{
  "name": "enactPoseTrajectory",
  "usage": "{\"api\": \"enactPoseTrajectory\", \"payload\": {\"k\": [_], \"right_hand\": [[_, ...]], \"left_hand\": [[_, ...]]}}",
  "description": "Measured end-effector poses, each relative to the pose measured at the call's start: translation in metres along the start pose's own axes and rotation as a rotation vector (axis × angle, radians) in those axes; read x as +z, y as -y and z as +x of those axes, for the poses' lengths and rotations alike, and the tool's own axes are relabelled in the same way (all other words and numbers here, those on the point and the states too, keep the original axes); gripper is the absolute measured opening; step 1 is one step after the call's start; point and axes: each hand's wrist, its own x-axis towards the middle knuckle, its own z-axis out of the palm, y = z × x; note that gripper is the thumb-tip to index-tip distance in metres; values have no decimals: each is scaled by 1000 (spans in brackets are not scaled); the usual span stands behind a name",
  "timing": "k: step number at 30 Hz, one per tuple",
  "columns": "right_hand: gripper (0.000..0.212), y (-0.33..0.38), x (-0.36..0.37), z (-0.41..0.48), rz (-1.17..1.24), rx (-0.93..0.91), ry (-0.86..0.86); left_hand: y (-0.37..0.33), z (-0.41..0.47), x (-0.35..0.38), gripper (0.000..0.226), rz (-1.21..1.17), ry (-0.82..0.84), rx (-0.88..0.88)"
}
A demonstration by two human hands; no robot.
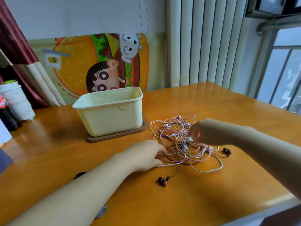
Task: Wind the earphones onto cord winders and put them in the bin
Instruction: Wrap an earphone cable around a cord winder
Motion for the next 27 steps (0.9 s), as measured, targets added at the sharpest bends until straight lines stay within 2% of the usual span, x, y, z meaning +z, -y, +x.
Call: {"api": "enactPoseTrajectory", "payload": {"k": [4, 7, 9, 11, 13, 16, 18, 20, 22, 24, 25, 27], "right_hand": [[30, 2, 3, 5, -6, 6, -14], [39, 8, 6, 6, -71, 23, 9], [28, 9, 9, 9, -115, 55, -5], [14, 3, 7, 14, -68, 104, -124], [11, -5, 4, 19, 59, 155, -291], [12, -3, -1, 21, 175, 77, -428], [14, 14, -3, 17, 192, -76, -329], [18, 32, -1, 13, 227, -175, -132], [28, 41, 7, 11, 185, -198, 33], [39, 42, 18, 14, 31, -177, 93], [44, 40, 22, 15, -40, -142, 89], [50, 33, 25, 20, -126, -50, 59]], "left_hand": [[2, 0, 1, 34, 18, -31, -22], [5, -1, 2, 25, 17, -39, -37], [9, -3, 2, 20, 28, -47, -47], [17, -5, -1, 18, 58, -77, -75], [30, -6, -6, 16, 52, -166, -134], [55, -8, -16, 13, -107, -356, -250], [67, -9, -21, 18, -253, -459, -288], [73, -12, -26, 20, -357, -561, -296], [76, -16, -31, 21, -407, -657, -320], [83, -22, -34, 25, -489, -739, -376], [87, -25, -34, 27, -626, -779, -402], [95, -33, -39, 31, -1115, -862, -398]]}}
